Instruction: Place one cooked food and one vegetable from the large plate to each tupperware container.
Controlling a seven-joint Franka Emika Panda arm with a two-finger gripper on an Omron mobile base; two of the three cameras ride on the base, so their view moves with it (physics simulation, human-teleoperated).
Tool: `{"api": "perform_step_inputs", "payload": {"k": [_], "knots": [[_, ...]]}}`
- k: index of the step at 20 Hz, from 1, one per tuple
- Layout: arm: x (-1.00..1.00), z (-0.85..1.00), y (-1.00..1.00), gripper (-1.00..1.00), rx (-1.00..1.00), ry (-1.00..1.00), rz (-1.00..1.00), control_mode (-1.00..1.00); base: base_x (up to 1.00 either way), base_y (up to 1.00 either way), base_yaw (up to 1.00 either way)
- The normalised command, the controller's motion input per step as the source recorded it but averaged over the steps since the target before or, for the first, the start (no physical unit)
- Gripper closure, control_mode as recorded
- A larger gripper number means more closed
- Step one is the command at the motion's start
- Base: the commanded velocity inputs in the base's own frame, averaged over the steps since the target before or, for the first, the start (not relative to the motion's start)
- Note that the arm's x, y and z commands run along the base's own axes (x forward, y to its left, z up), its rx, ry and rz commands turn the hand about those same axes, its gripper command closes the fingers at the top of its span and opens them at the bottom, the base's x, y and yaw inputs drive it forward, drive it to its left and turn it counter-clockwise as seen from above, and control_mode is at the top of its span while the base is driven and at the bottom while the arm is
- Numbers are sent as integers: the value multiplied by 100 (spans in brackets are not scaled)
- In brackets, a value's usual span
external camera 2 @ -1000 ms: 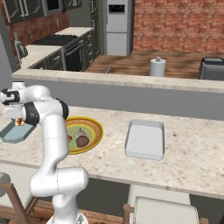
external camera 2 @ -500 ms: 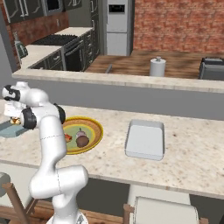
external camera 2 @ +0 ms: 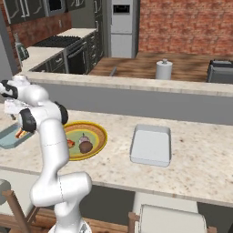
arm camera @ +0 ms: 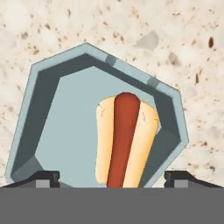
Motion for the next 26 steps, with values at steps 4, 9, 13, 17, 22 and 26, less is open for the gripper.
{"api": "perform_step_inputs", "payload": {"k": [4,9,13,17,22,26], "knots": [[-98,59,0,-100,2,-59,-13,-100,0,0,0],[-86,87,-51,-100,2,-56,-16,-100,0,0,0],[-57,30,-100,-100,0,-31,-16,-100,0,0,0],[-6,7,-100,-100,0,-4,-12,-100,0,0,0],[0,48,-100,-100,0,12,-2,-100,0,0,0],[4,57,-97,-100,-8,30,-5,-100,0,0,0]]}}
